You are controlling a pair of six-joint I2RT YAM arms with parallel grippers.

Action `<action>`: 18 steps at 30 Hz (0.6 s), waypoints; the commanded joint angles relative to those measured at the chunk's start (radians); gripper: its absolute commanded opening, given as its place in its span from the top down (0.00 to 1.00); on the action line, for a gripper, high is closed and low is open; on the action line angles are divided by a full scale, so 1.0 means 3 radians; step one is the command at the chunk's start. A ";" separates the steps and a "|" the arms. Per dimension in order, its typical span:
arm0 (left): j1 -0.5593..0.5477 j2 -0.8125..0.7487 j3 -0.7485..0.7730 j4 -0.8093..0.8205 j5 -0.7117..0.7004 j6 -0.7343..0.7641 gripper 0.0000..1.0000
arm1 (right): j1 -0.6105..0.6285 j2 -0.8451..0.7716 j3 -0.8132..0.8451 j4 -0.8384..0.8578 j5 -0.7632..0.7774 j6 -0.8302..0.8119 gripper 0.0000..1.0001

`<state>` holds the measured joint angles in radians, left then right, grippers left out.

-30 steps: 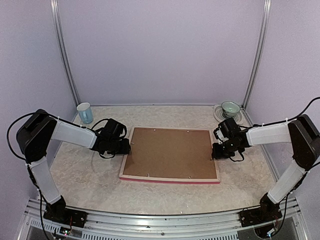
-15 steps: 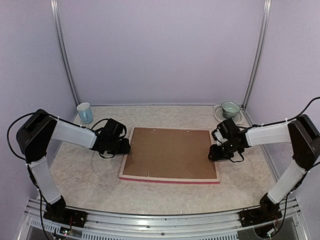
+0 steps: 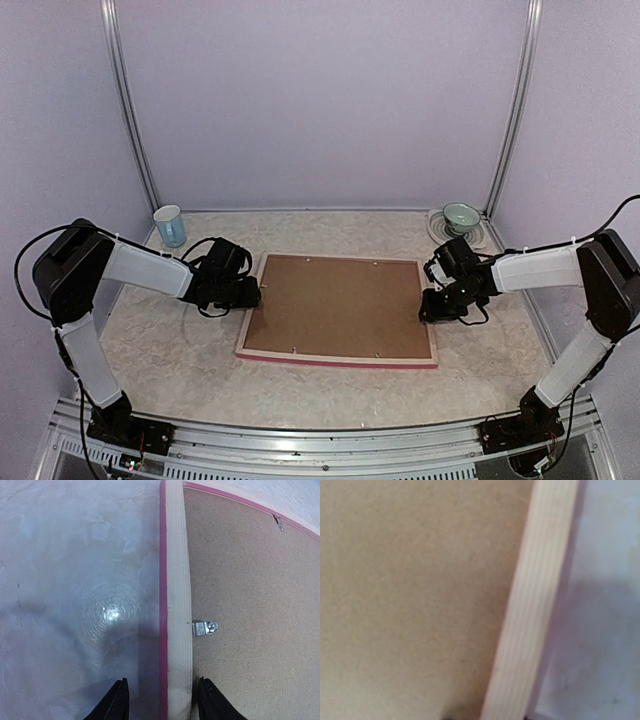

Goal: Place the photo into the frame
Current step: Press the fastener onto the backboard.

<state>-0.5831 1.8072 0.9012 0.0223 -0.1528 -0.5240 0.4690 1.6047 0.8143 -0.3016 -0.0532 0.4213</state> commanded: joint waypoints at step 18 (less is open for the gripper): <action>0.0026 0.0084 -0.0074 0.0044 0.0048 -0.0002 0.53 | 0.0050 0.0004 -0.0047 -0.0225 -0.0074 -0.0050 0.63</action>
<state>-0.5816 1.8095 0.8963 0.0387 -0.1455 -0.5259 0.4694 1.5887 0.8116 -0.3111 -0.0433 0.4614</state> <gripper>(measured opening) 0.467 0.267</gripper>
